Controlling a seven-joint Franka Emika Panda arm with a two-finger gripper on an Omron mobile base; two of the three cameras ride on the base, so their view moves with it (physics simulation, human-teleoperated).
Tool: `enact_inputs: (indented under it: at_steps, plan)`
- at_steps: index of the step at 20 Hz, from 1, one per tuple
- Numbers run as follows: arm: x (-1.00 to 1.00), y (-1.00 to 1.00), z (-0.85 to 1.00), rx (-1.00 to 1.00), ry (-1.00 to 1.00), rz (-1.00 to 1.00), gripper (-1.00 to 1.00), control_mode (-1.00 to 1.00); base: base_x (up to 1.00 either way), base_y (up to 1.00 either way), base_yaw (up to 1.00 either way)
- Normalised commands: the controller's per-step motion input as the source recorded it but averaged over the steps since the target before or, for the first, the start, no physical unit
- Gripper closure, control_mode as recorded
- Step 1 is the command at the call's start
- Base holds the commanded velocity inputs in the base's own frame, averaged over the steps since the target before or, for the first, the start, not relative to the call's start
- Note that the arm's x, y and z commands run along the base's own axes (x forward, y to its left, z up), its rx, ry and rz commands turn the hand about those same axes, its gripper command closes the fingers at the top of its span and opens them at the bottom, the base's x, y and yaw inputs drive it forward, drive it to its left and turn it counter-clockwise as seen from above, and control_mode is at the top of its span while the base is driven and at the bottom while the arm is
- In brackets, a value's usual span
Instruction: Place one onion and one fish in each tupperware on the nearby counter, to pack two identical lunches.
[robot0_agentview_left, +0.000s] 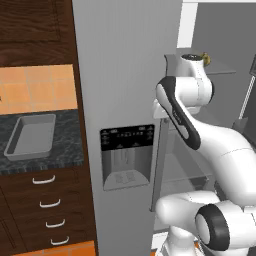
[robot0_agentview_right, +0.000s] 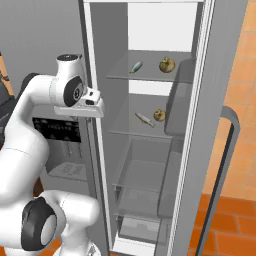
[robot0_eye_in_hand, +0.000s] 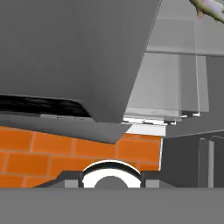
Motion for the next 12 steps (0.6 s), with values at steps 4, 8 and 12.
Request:
enact_inputs:
  at_steps: [4, 8, 12]
  plan:
    - [-0.57, -0.35, -0.13, 0.0, -0.08, 0.0, -1.0, -1.0, 0.0, 0.0, 0.0]
    - [-0.36, -0.95, -0.57, 0.0, -0.43, 0.07, -1.0, -1.0, 0.0, 0.0, 0.0]
    - [0.15, -0.78, -0.44, 0.0, -0.37, 0.15, -1.0, -1.0, 0.0, 0.0, 0.0]
